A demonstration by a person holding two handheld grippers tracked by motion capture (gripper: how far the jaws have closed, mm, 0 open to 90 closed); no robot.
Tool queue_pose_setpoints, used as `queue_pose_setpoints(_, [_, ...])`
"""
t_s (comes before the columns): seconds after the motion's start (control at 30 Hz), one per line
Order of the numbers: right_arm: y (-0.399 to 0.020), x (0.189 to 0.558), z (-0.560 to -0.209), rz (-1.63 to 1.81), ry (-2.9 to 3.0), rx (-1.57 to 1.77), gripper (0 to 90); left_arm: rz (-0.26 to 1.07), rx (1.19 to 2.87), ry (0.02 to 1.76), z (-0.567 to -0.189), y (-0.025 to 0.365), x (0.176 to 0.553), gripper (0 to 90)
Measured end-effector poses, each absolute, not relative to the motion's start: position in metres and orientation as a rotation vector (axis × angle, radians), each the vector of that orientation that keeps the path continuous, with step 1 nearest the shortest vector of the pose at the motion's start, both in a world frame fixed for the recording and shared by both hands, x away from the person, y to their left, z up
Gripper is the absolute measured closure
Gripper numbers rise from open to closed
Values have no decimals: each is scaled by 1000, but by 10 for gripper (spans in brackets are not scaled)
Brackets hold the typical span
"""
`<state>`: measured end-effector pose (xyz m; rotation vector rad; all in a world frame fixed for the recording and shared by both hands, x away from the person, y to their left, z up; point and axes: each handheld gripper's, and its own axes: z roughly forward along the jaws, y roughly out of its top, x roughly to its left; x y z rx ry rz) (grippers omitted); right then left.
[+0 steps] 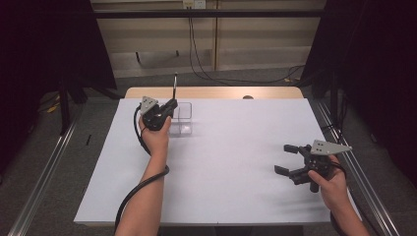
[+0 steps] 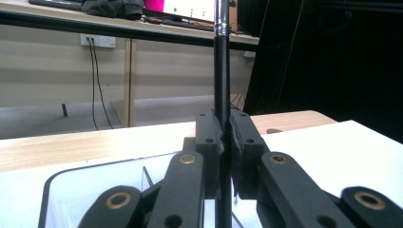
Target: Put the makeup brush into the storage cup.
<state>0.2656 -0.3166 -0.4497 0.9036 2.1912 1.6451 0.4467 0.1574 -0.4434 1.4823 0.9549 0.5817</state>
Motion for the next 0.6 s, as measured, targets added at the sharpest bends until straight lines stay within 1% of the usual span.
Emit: queue_pose_setpoints(0.6, [-316,265,-450,1646,2193,901,60,584,1482,953,-442,161,444,836])
